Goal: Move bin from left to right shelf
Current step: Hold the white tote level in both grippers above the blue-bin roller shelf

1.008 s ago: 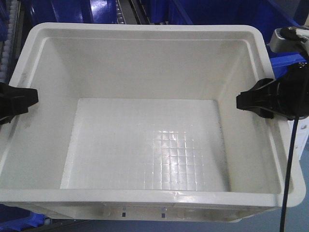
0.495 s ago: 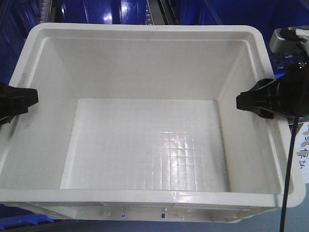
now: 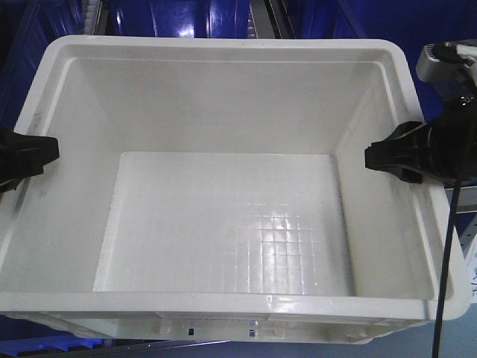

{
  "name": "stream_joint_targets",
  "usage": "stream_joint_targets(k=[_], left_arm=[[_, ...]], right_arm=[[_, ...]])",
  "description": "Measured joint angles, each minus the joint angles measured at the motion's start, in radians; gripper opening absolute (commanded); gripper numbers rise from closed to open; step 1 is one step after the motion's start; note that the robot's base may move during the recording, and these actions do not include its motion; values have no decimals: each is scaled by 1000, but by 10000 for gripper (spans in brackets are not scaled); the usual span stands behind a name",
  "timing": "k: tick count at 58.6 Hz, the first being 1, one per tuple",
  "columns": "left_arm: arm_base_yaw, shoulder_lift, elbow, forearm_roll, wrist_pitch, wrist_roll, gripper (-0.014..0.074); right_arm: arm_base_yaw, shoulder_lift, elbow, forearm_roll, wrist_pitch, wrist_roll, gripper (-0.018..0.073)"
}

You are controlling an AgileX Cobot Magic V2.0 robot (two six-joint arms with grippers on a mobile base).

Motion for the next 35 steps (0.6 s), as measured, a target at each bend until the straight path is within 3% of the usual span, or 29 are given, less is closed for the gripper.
stream_joint_targets(k=[35], left_arm=[[0,0,0,0,1,0,0]], right_arm=[[0,0,0,0,1,0,-4]])
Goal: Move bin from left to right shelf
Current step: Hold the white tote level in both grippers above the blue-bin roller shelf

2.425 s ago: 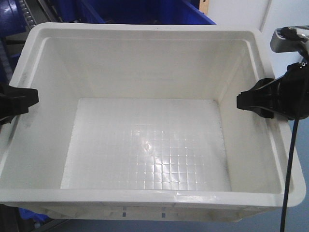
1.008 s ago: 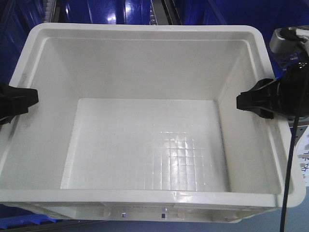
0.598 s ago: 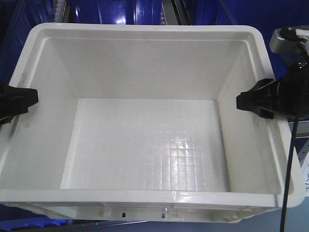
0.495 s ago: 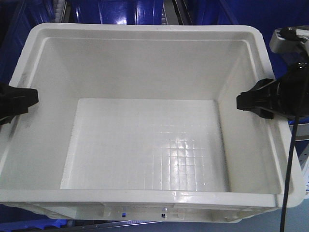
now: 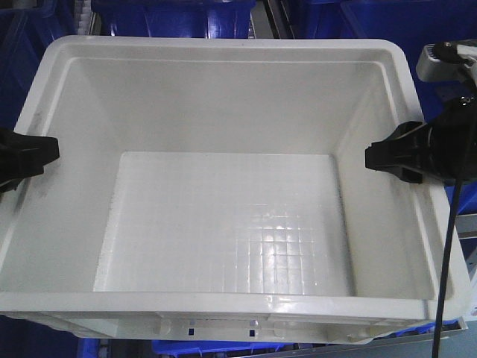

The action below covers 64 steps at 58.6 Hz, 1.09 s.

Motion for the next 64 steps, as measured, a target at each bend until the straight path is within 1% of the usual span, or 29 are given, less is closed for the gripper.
stream_joint_targets(k=[64], left_arm=[[0,0,0,0,0,0,0]], right_arm=[[0,0,0,-1,0,0,-4]])
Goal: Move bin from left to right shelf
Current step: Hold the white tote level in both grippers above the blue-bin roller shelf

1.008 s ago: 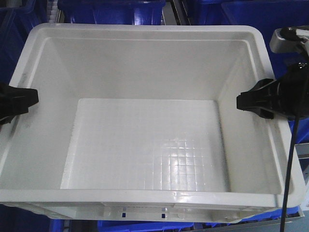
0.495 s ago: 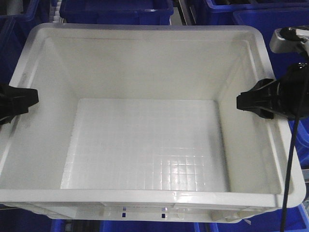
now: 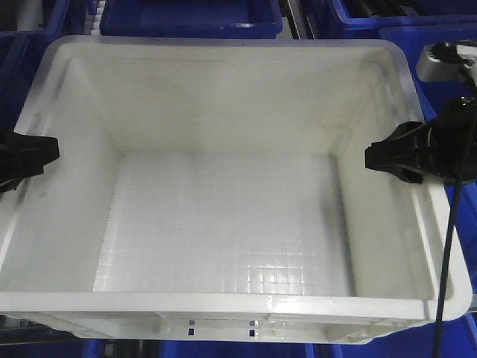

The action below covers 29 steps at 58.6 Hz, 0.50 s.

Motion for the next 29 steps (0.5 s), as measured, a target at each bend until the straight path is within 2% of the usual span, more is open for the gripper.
stream_joint_targets(k=[29], left_arm=[[0,0,0,0,0,0,0]], right_arm=[[0,0,0,0,0,0,-4]])
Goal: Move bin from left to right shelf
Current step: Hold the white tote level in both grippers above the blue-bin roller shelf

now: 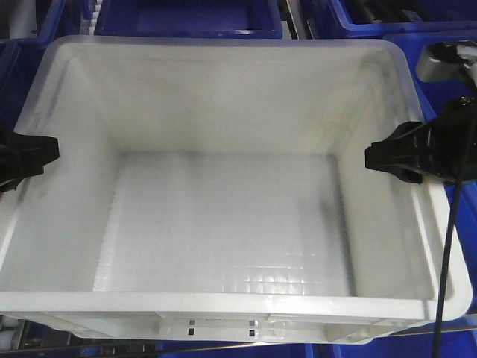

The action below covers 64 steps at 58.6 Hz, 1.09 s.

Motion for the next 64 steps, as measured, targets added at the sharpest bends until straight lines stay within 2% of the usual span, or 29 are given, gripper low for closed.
stream_joint_targets(k=[64], left_arm=[[0,0,0,0,0,0,0]], right_arm=[[0,0,0,0,0,0,-4]])
